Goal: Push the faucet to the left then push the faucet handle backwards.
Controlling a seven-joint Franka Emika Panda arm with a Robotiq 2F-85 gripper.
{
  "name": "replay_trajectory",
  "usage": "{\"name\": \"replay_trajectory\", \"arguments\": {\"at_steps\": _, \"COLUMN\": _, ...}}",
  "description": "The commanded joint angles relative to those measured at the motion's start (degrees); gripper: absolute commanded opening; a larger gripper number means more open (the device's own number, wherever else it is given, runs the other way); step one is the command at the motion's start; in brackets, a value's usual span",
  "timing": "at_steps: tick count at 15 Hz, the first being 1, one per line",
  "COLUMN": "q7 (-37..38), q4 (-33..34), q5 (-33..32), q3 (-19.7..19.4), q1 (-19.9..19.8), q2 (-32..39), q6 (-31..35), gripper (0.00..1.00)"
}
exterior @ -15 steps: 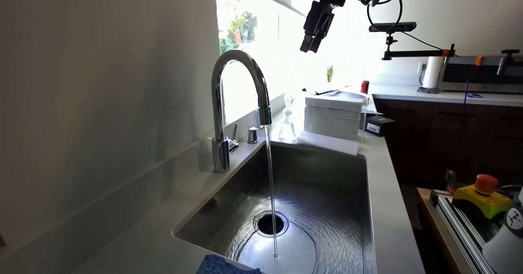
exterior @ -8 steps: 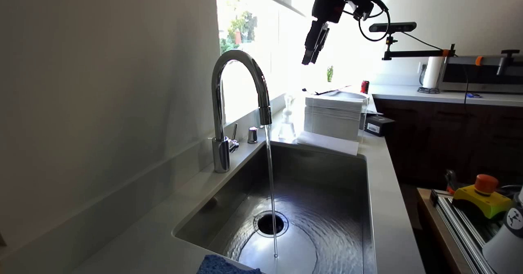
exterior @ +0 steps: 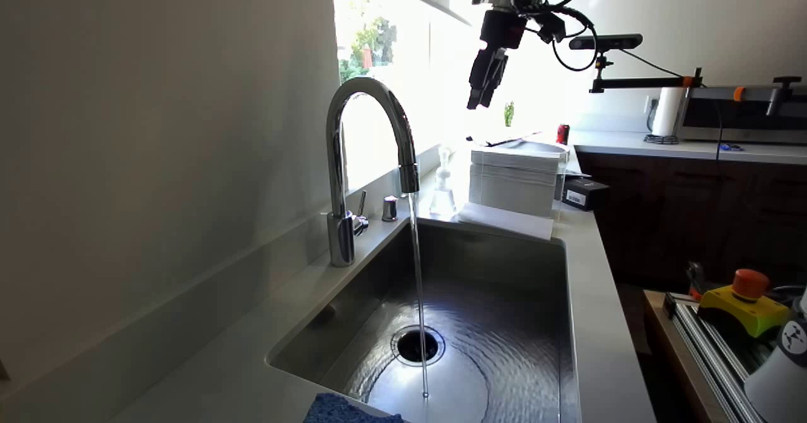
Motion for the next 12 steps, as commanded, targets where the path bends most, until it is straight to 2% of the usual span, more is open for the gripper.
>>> {"name": "replay_trajectory", "arguments": {"at_steps": 1, "q7": -8.0, "q4": 8.08, "q5": 4.8, "q3": -3.14, "q1": 0.43, "q2": 11.05, "q6": 0.57, "gripper": 1.0}}
{"name": "replay_trajectory", "arguments": {"at_steps": 3, "q7": -14.56, "q4": 11.86, "q5": 9.4, "q3": -3.68, "q1": 0.4, "q2": 15.82, "q6": -0.19, "gripper": 1.0}}
{"name": "replay_trajectory", "arguments": {"at_steps": 6, "q7": -24.26, "q4": 17.16, "q5": 18.98, "q3": -2.34, "q1": -1.23, "q2": 22.4, "q6": -1.9, "gripper": 1.0}}
{"name": "replay_trajectory", "arguments": {"at_steps": 12, "q7": -32.37, "q4": 24.77, "q5": 28.66, "q3": 3.35, "q1": -6.76, "q2": 32.68, "q6": -2.07, "gripper": 1.0}}
